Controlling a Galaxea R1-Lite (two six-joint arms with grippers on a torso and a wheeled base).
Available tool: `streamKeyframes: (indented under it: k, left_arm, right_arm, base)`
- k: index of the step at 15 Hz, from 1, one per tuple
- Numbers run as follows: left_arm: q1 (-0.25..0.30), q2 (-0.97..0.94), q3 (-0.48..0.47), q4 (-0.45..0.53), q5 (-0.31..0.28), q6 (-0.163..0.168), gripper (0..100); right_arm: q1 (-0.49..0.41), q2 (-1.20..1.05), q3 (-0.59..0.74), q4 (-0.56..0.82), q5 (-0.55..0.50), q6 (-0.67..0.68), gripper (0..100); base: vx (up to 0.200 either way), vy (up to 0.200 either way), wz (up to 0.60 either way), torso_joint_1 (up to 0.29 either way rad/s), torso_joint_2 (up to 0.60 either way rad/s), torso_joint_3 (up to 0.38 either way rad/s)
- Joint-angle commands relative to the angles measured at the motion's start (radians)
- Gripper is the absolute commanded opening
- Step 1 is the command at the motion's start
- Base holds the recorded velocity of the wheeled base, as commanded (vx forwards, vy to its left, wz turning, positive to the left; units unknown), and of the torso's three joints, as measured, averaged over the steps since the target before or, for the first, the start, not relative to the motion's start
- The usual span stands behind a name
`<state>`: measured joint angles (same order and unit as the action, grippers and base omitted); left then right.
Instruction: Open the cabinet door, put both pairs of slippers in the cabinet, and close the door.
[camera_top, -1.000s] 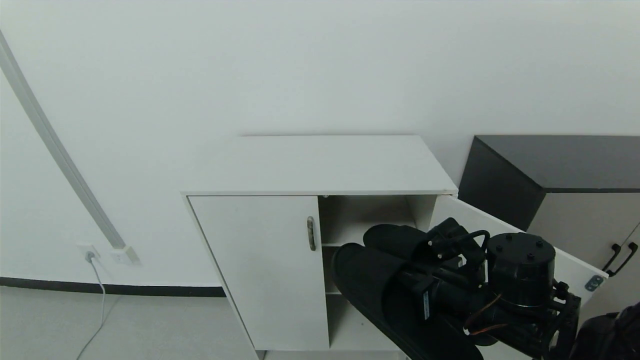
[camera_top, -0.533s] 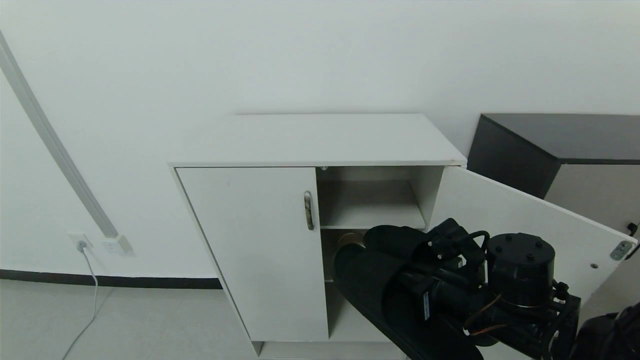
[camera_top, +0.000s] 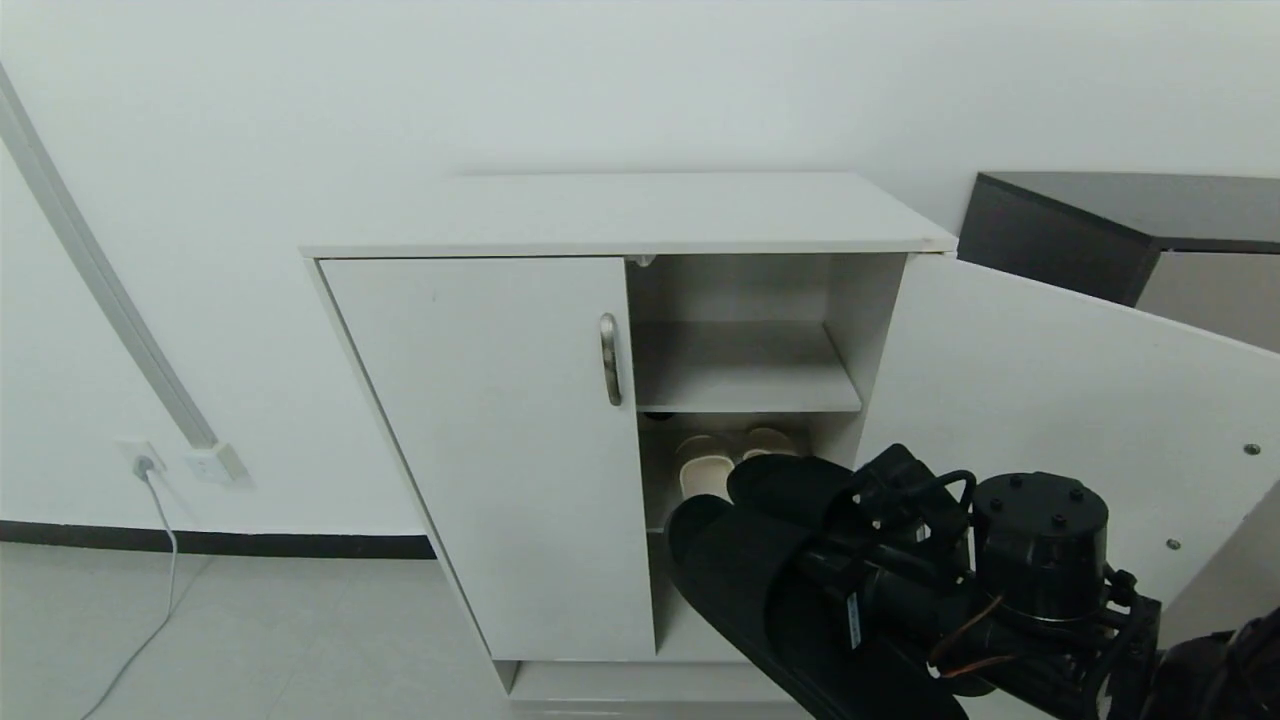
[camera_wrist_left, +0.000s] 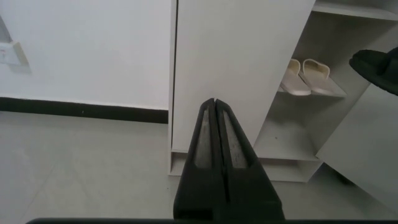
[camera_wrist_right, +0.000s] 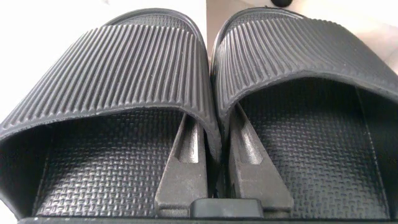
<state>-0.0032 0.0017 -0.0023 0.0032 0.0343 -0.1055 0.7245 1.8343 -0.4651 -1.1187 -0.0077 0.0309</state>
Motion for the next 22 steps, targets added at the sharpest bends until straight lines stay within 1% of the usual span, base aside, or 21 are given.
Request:
streamKeyframes:
  k: [1,7,9,19,22]
  left_arm:
    - [0.000,0.000,-0.001,0.000,0.001,0.000,0]
    - [0.000,0.000,0.001,0.000,0.001,0.000,0]
    - [0.000,0.000,-0.001,0.000,-0.001,0.000,0]
    - [0.000,0.000,-0.001,0.000,-0.001,0.001,0]
    - [0.000,0.000,-0.001,0.000,-0.001,0.001,0]
  right_arm:
    - [0.004,0.007,0.003,-0.004,0.000,0.000,0]
    - [0.007,0.025,0.008,-0.027,0.000,-0.002,0]
    - [0.006,0.025,0.008,-0.029,0.000,0.000,0]
    - [0.007,0.077,0.023,-0.135,0.002,-0.014,0]
    - [0.007,0.088,0.025,-0.141,0.002,-0.016,0]
  base:
    - [0.000,0.000,0.00,-0.095,0.45,0.354]
    - [0.000,0.000,0.00,-0.047,0.44,0.383]
    - [0.000,0.000,0.00,-0.012,0.22,0.220]
    - [0.000,0.000,0.00,0.000,0.01,0.012]
    - [0.000,0.000,0.00,0.000,0.00,0.000]
